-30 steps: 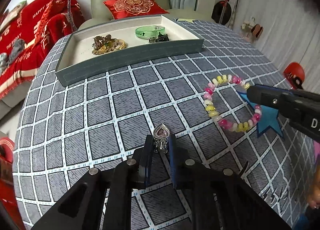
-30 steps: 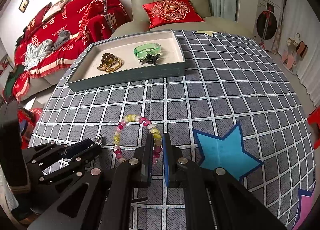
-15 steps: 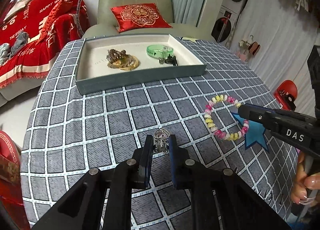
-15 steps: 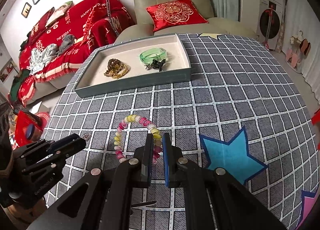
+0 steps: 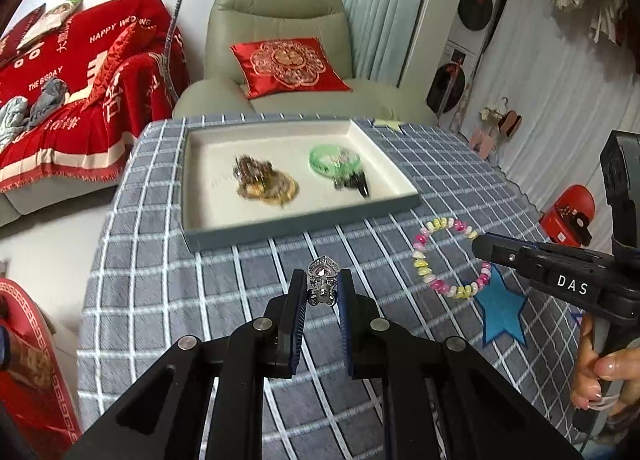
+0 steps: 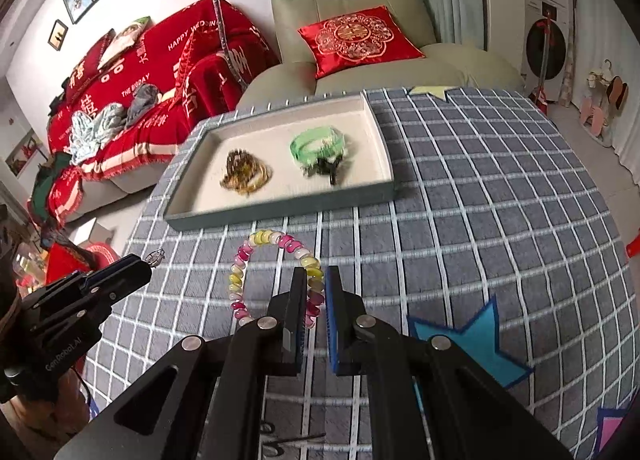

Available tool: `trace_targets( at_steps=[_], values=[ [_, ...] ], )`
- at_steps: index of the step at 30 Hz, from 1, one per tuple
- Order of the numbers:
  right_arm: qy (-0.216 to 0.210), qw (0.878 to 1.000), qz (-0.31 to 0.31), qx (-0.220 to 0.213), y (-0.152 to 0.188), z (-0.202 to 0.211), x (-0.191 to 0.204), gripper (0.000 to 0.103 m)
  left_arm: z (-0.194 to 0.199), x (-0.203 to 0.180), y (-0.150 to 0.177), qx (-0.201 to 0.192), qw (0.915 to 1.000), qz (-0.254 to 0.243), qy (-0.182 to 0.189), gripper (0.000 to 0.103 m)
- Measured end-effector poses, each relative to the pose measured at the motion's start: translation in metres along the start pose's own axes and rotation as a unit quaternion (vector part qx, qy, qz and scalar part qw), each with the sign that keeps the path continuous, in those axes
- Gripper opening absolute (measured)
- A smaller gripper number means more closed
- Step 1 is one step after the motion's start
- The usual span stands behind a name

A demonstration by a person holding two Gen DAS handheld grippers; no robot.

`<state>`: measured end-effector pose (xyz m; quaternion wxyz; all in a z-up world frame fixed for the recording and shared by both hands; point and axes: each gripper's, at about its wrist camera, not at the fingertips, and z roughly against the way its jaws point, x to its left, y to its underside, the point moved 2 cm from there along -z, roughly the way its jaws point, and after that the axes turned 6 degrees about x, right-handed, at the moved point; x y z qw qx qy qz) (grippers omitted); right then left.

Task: Organize jewelry
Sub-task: 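Carry silver charm and beaded bracelet into the tray and open both tools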

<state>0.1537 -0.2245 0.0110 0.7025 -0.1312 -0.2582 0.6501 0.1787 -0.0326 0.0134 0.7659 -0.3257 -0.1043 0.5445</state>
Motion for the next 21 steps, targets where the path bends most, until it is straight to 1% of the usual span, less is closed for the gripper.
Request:
trace_targets(
  at_steps=[5,9,13,15,21],
  values=[
    [-0.009,1.0,-0.005,-0.002,-0.033,-0.006,0.0,0.01,-0.001,0.012,-0.029,-0.015,0.9998,0.007,-0.008,0.031],
    [-0.019,1.0,-0.013,0.005,-0.061,-0.021,0.0,0.01,-0.012,0.024,-0.055,-0.016,0.9996,0.017,-0.013,0.031],
    [-0.024,0.999,-0.017,0.019,-0.086,-0.046,0.004,0.01,-0.03,0.035,-0.076,-0.016,0.9994,0.019,-0.026,0.031],
    [-0.024,0.999,-0.017,0.03,-0.096,-0.062,0.007,0.01,-0.042,0.039,-0.083,-0.009,0.9993,0.02,-0.032,0.031],
    [-0.027,0.997,-0.026,0.064,-0.111,-0.11,0.008,0.01,-0.08,0.049,-0.097,0.012,0.9986,0.018,-0.047,0.031]
  ],
)
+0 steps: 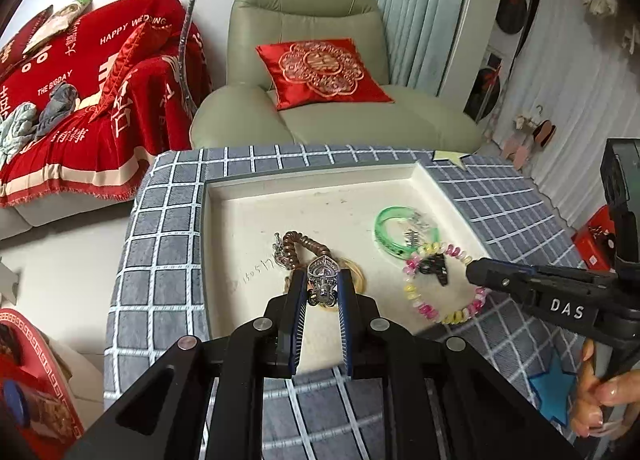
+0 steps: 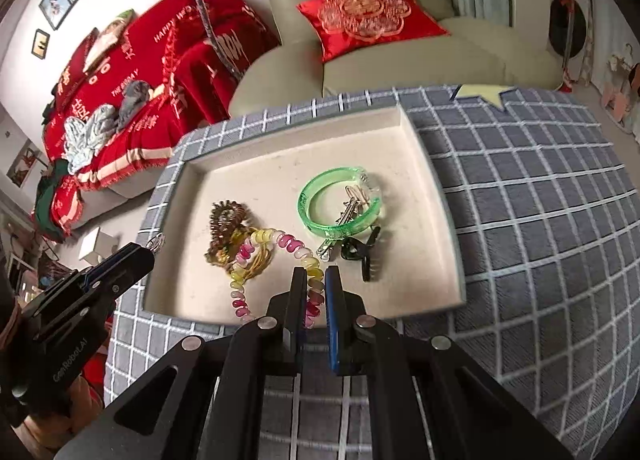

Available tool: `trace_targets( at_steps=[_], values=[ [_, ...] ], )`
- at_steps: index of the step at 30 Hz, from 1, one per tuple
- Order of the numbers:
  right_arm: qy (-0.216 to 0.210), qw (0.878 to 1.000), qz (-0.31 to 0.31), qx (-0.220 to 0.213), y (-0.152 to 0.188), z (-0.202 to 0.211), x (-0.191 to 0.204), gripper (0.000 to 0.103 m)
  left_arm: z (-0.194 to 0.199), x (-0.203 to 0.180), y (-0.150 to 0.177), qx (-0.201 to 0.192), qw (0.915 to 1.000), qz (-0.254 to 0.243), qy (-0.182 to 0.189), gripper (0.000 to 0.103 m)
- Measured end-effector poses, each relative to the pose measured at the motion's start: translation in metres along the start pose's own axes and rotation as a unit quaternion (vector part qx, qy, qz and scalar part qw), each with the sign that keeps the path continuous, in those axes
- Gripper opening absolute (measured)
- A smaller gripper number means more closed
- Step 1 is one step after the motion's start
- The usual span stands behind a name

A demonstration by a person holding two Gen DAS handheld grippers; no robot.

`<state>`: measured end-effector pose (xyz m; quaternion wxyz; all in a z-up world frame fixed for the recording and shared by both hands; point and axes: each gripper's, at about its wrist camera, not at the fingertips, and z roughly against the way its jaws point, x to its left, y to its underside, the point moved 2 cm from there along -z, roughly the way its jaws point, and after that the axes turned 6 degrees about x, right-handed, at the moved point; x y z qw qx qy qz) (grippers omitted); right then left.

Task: Organize jewelry
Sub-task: 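Carry silver charm and beaded bracelet into the tray and open both tools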

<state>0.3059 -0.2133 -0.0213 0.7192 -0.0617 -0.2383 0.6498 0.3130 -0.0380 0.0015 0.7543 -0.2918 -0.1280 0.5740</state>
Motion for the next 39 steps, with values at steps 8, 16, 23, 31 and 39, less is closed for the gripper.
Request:
trace_targets(
  at_steps=[8,16,23,31,39],
  values=[
    [0.01,0.999,-0.014,0.028,-0.01,-0.043,-0.012,0.01,-0.042,0.002,-0.002,0.026,0.9996,0.004,-0.014,0.031],
    [0.049,0.999,-0.006,0.011,-0.02,-0.05,-0.021,0.01,-0.063,0.003,0.003,0.042,0.9987,0.004,-0.03,0.031],
    [0.059,0.998,-0.004,0.012,-0.021,-0.055,-0.024,0.01,-0.068,0.0,0.004,0.045,0.9982,-0.001,-0.039,0.031],
    [0.064,0.998,-0.001,0.023,-0.016,-0.06,-0.024,0.01,-0.07,-0.004,0.006,0.047,0.9976,-0.012,-0.048,0.031],
    [0.062,0.998,-0.002,0.031,-0.019,-0.063,-0.024,0.013,-0.072,-0.007,0.008,0.048,0.9973,-0.018,-0.052,0.031]
  ],
)
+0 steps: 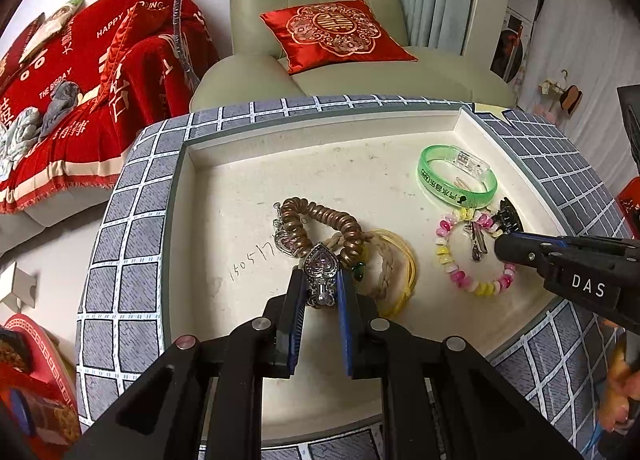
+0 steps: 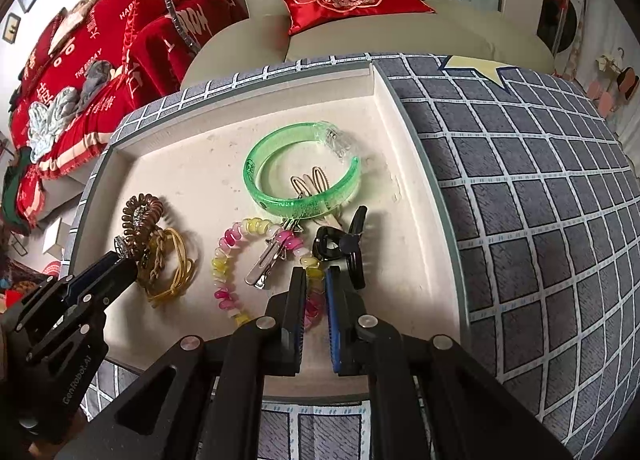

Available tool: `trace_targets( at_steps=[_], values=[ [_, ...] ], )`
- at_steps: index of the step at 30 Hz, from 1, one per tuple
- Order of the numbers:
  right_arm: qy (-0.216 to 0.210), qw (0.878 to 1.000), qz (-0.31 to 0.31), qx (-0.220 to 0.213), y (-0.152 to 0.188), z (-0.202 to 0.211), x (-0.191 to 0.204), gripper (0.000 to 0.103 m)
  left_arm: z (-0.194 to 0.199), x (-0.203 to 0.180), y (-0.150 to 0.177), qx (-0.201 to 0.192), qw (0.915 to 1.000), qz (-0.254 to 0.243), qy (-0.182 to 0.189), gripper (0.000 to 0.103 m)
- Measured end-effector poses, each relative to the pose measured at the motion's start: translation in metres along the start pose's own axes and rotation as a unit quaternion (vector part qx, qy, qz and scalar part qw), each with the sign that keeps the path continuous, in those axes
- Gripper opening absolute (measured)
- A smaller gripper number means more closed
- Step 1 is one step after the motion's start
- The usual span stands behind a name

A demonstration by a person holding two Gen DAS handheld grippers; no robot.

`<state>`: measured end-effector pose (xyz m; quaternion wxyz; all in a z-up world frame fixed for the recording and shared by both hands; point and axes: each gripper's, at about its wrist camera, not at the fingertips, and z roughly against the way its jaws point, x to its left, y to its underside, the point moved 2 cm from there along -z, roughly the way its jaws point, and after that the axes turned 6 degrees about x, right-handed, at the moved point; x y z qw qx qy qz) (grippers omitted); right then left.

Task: Organize jewelry
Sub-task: 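Carry silver charm and beaded bracelet into the tray and open both tools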

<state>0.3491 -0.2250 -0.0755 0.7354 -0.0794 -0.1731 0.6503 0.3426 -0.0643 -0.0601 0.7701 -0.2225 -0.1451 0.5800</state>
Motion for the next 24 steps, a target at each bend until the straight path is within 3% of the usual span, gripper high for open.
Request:
trace_targets(
  at_steps=[1,3,5,10,14,24],
  values=[
    [-0.002,1.0,0.001,0.001,0.0,0.0,0.0,0.015,0.0,0.0,0.0,0.001,1.0,0.0,0.001,0.031],
    [-0.005,1.0,0.002,0.0,0.001,0.001,0.0,0.035,-0.001,-0.001,0.001,0.001,1.0,-0.003,-0.002,0.031],
    [-0.003,1.0,0.005,-0.002,0.002,0.001,0.002,0.047,0.0,-0.002,0.001,0.001,1.0,-0.005,-0.005,0.031],
    [-0.012,1.0,0.0,-0.001,0.004,0.003,0.002,0.047,0.001,-0.002,0.0,0.003,1.0,0.001,-0.006,0.031],
    [-0.027,1.0,-0.007,-0.014,0.004,0.014,0.0,0.055,0.009,-0.001,-0.001,-0.013,0.9998,0.005,-0.012,0.031],
    [-0.039,0.998,-0.008,-0.044,0.005,0.043,0.002,0.056,0.015,-0.002,-0.005,-0.018,0.9997,0.007,-0.012,0.032]
  ],
)
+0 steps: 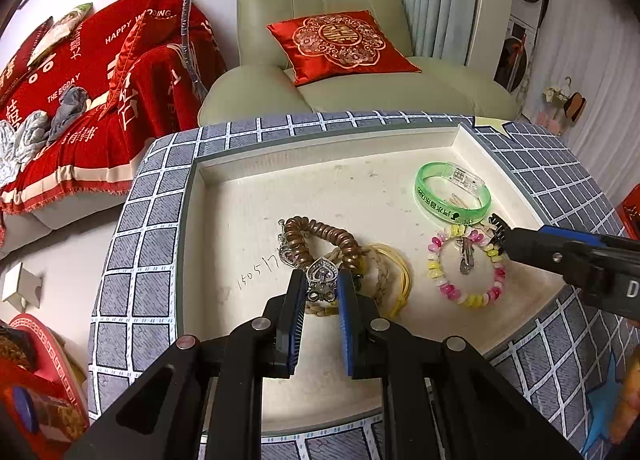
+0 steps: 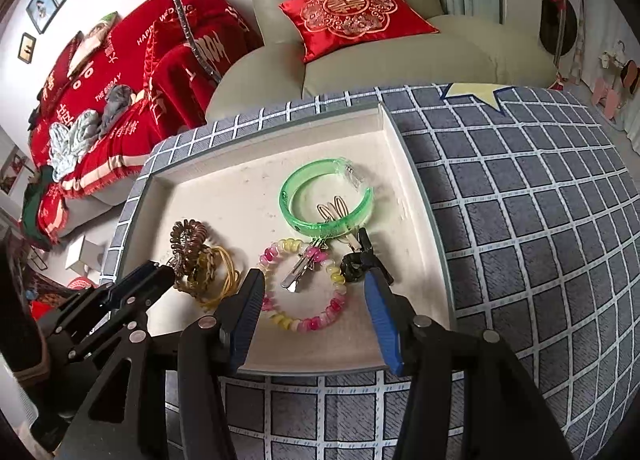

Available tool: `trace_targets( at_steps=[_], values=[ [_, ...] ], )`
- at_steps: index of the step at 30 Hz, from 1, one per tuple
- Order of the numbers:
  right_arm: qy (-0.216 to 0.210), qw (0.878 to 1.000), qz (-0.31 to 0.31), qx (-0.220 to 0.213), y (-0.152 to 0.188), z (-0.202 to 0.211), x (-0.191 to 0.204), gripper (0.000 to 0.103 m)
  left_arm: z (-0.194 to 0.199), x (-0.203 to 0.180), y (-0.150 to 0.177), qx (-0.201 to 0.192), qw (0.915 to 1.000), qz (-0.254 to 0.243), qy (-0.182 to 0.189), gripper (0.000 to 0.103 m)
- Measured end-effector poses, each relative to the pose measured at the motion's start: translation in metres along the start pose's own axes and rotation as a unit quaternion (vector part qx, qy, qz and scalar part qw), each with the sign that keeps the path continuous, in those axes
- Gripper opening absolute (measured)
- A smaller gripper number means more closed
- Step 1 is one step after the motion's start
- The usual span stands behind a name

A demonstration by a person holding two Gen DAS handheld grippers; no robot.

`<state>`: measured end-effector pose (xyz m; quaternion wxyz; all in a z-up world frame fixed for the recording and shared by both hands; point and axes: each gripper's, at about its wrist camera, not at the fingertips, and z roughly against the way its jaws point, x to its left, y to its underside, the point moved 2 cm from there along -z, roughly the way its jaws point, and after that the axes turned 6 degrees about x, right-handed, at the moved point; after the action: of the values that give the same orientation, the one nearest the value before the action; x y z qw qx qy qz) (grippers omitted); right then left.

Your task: Organize jewelry

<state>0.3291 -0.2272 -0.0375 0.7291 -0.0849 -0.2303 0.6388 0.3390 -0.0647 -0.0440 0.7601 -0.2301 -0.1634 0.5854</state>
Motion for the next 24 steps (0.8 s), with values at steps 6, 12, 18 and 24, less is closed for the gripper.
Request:
trace_targets(
  at_steps=[6,12,18,24],
  values=[
    [0.004,1.0,-0.007,-0.011,-0.001,0.009,-0.007,0.056,0.009,0.003,-0.004,-0.011,0.9999,0.009,0.008,0.032],
    [0.008,1.0,-0.014,-0.011,-0.001,0.012,-0.015,0.056,0.011,0.006,-0.006,-0.013,0.9997,0.016,0.015,0.032],
    [0.008,1.0,-0.016,-0.011,0.0,0.012,-0.019,0.056,0.011,0.008,-0.009,-0.015,0.9997,0.016,0.011,0.032],
    [0.008,1.0,-0.017,-0.013,0.001,0.015,-0.021,0.056,0.025,0.011,-0.01,-0.05,0.9984,0.024,-0.011,0.103]
  ],
)
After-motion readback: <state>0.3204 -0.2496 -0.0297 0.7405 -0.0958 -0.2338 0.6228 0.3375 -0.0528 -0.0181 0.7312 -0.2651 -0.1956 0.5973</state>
